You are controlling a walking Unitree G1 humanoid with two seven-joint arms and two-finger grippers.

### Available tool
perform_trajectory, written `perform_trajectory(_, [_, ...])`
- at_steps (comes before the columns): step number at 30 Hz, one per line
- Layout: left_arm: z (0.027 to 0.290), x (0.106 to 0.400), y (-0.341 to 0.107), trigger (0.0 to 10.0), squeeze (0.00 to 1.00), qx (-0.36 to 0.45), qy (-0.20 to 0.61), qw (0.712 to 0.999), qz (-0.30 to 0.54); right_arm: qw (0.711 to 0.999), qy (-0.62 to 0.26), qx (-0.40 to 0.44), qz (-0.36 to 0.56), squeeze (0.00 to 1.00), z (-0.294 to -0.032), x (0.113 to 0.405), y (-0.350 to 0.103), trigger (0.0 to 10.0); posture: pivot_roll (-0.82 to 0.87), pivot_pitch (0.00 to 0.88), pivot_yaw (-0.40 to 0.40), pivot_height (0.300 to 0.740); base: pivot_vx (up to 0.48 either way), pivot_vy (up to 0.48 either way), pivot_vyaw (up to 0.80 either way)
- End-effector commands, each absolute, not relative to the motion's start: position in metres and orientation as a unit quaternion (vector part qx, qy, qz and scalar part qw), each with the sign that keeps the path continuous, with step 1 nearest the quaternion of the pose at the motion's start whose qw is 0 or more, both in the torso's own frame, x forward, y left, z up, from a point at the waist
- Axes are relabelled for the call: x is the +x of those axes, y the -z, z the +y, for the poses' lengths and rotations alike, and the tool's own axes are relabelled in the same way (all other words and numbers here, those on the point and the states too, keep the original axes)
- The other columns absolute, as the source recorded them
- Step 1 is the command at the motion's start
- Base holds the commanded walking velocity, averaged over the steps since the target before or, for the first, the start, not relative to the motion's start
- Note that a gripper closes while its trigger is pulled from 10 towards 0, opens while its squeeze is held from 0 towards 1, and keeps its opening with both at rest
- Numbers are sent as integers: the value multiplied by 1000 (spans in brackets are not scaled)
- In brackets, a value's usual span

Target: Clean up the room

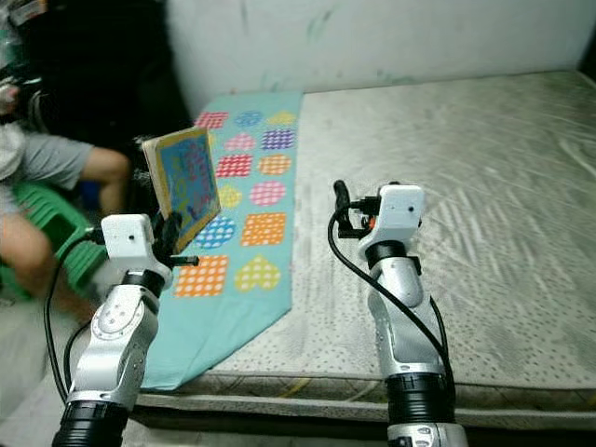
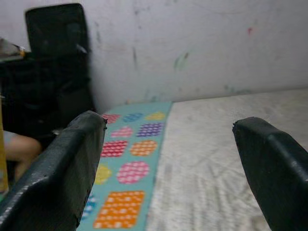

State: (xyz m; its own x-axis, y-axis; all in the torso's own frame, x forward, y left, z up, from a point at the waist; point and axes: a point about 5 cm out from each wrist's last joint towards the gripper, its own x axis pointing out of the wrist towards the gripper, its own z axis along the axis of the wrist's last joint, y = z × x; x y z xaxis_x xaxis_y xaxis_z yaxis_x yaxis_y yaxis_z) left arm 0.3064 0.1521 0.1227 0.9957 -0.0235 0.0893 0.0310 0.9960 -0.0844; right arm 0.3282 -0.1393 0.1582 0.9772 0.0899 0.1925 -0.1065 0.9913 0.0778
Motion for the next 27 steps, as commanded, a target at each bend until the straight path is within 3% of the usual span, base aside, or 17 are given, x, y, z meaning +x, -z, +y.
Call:
perform_trajectory(1, [153,310,-135,10000,0,-34,19,996,-74,993,-61,43,-91,0,-133,329,-156,10000,-229,0,154,740,0,0,0])
perform_trajectory(8, [149,306,-130,10000,0,-42,19,997,-70,994,-67,41,-80,0,-127,324,-147,10000,-224,0,150,740,0,0,0])
perform_trajectory(27, [152,303,-126,10000,0,-38,12,997,-65,996,-47,28,-65,0,-143,323,-136,10000,-212,0,125,740,0,-335,0])
